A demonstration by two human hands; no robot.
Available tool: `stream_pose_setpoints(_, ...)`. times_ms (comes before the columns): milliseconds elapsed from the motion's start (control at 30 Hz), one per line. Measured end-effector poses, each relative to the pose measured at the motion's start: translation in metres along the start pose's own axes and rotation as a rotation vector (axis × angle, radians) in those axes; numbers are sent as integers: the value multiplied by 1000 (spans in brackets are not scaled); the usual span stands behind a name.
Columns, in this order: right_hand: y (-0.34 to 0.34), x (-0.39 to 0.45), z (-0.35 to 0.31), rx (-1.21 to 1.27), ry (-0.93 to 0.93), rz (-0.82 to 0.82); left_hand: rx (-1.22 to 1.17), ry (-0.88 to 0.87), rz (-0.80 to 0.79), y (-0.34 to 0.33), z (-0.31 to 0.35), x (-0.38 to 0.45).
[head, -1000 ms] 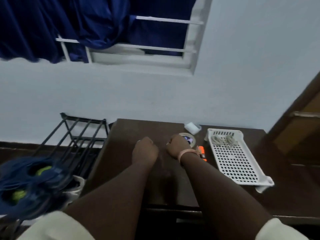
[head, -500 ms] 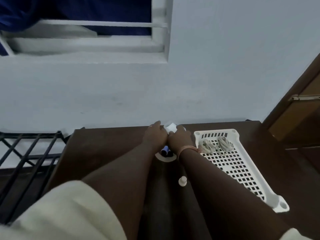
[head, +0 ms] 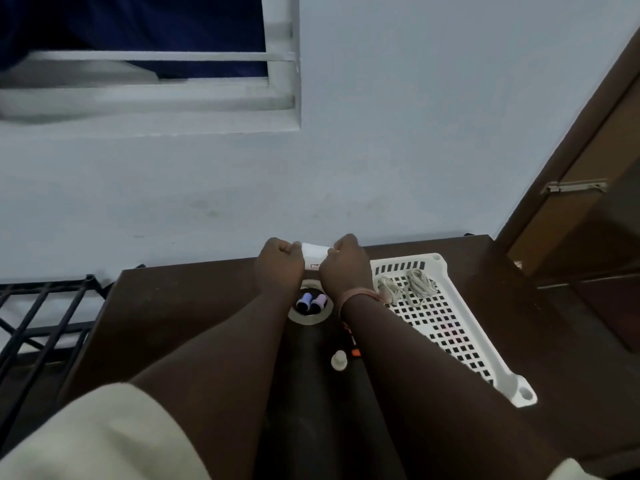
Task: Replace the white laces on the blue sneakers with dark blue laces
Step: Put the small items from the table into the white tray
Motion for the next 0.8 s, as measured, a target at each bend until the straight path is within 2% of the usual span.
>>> stream_pose_setpoints(167, 56, -20, 24, 47, -64, 115, -129, -5, -57, -20, 20, -57)
stream_pose_setpoints(400, 123, -46, 90, 25, -248, 199, -133, -2, -206, -68, 31, -135)
stream_pose_setpoints(800, 125, -53, 126, 54, -338, 200, -55, -3, -232, -89, 18, -148)
Point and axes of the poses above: each hand's wrist, its own x-axis towards the middle knuckle, its own y-axis out of the back of the hand, z = x × y, the point moved 7 cm from there along x, towards the middle knuckle, and after that the axes turned 1 degree about -z, right-handed, at the moved point
